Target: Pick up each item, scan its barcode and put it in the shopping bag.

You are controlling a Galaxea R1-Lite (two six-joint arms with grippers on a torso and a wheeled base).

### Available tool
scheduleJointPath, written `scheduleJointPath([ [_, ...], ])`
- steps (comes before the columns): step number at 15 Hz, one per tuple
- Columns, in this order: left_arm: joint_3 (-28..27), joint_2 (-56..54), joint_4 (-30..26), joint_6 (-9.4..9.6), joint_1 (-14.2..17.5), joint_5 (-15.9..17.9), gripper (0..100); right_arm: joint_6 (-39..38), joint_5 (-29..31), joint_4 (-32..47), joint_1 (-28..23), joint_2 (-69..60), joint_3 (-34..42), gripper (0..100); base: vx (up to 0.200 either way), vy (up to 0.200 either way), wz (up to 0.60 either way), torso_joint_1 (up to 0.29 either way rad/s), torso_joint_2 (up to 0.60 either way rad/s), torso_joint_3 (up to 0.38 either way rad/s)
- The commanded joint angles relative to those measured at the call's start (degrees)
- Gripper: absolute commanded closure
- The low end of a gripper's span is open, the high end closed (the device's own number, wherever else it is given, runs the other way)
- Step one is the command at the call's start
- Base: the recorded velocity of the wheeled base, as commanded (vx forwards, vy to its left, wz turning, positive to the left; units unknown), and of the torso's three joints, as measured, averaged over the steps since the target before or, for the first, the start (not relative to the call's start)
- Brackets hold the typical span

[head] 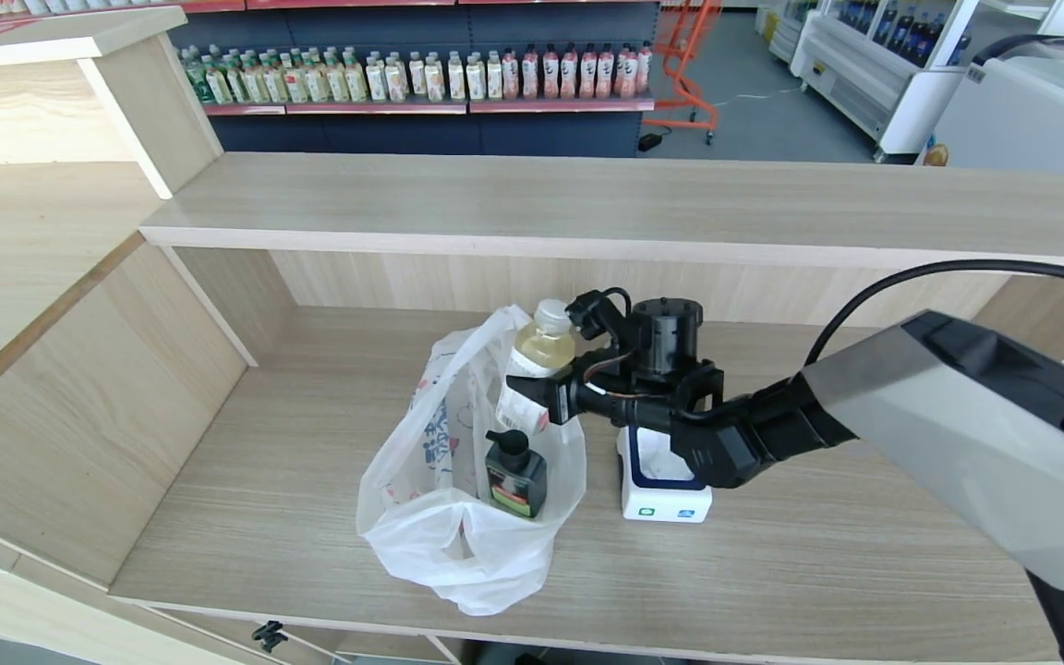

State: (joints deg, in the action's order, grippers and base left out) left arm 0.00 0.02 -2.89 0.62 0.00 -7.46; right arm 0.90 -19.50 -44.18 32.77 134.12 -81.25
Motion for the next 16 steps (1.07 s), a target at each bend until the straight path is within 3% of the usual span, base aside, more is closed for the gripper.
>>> scheduleJointPath([
  [1,0.0,0.0,0.0,-0.01,0.0,0.0,0,3.5,0.0,-2.1,0.0,4.3,-2.0,100,0.000,0.000,0.00,0.000,0.00,0.000],
  [10,0.0,0.0,0.0,-0.01,0.0,0.0,0,8.0,-0.7,-4.9,0.6,9.7,-9.8,100,0.000,0.000,0.00,0.000,0.00,0.000],
  [11,0.0,0.0,0.0,-0.01,0.0,0.0,0,8.9,-0.7,-4.9,0.5,9.8,-9.7,0,0.000,0.000,0.00,0.000,0.00,0.000],
  [16,0.0,0.0,0.0,-0.01,0.0,0.0,0,4.9,-1.0,-4.9,0.5,5.8,-7.7,0,0.000,0.000,0.00,0.000,0.00,0.000],
])
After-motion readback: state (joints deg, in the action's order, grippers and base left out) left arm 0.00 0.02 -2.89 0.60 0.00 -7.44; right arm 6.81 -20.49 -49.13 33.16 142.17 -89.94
